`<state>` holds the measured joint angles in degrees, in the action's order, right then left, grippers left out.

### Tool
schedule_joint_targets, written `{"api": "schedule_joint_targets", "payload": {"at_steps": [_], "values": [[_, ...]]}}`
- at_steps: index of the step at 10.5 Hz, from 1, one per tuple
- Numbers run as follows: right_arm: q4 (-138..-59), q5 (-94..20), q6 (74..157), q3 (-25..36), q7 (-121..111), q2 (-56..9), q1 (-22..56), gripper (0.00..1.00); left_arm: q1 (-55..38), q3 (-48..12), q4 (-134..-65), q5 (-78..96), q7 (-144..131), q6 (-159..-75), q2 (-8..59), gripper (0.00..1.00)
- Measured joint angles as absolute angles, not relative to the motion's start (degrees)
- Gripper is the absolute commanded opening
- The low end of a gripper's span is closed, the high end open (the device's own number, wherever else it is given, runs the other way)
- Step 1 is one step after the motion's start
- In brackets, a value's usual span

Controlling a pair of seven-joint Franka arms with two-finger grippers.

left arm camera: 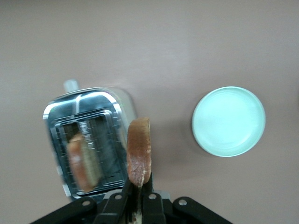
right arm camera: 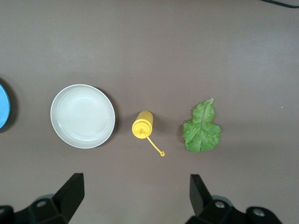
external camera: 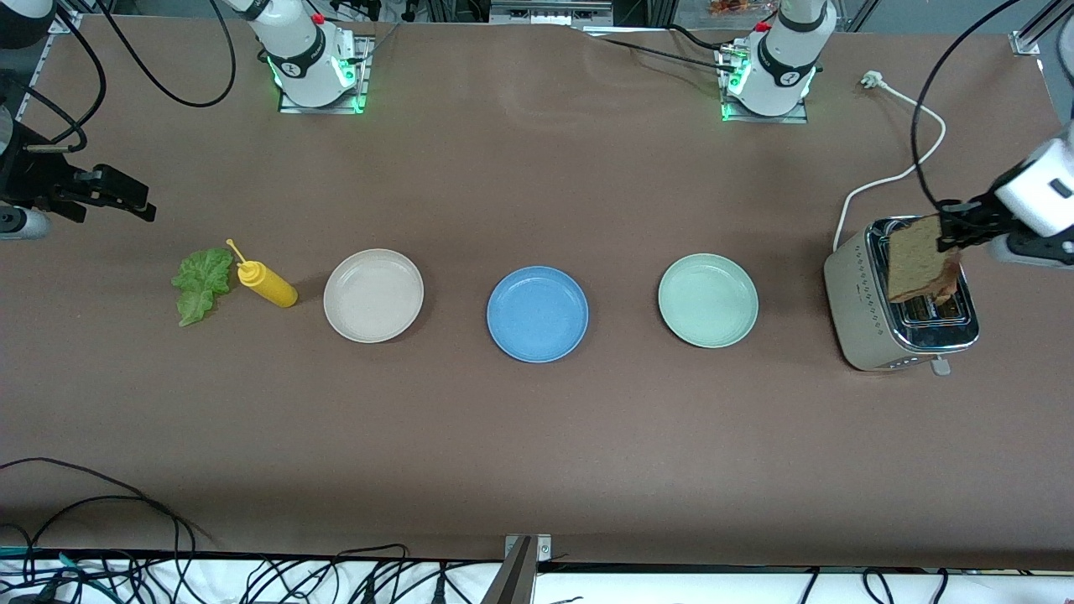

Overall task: Make sandwich in blue plate with both arms
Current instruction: 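Lift the bread slice out of the toaster with the left gripper, then carry the bread slice over the blue plate with the left gripper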

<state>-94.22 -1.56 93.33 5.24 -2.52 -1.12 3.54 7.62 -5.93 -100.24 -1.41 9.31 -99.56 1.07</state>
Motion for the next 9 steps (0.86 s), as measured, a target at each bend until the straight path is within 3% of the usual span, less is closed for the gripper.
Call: {"api": "schedule_joint_targets", "payload": {"at_steps": [3, 9], "values": [[-94.2, -1.6, 93.3, 5.2, -2.5, -1.1, 3.6, 1.0, 6.2, -13.1, -100.4, 3.4, -0.5, -101.6, 3.3, 0.0], [-94.1, -1.6, 93.3, 5.2, -2.5, -1.2, 3.6, 1.0, -2.7, -14.3, -101.0, 21.2, -3.8, -115.5, 15.0, 0.0]]}}
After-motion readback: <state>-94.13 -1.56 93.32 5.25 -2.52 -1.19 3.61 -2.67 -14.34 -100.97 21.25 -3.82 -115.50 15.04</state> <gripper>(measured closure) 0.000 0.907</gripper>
